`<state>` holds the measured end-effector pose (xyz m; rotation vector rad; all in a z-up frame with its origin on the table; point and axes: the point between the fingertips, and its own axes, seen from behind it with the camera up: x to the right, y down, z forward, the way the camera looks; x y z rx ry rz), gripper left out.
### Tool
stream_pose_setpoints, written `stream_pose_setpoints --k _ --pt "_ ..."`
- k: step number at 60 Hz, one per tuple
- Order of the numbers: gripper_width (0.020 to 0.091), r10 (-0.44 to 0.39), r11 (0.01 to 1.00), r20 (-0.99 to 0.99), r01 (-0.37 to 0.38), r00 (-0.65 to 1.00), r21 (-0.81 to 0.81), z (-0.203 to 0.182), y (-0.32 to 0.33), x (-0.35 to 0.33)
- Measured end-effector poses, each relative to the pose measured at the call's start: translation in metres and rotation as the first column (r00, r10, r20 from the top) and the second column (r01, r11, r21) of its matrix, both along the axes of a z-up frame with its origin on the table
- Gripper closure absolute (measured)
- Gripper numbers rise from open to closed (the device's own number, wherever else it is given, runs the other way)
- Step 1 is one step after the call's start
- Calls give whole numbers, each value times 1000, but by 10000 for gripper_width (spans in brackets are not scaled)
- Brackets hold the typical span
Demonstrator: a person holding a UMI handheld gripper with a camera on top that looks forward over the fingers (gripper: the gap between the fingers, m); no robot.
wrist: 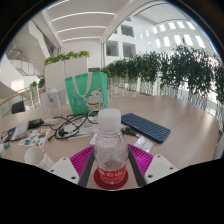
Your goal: Pour water
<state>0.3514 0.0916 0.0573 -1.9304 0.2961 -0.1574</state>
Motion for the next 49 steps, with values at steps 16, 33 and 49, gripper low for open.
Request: stream_pose_setpoints --k 16,33,49 --pt "265 40 998 29 -39 999 -47 34 -91 -41" --pt "266 11 999 45 -9 999 -33 111 -211 -120" --pt "266 -73 997 -8 73 997 -19 164 -311 -181"
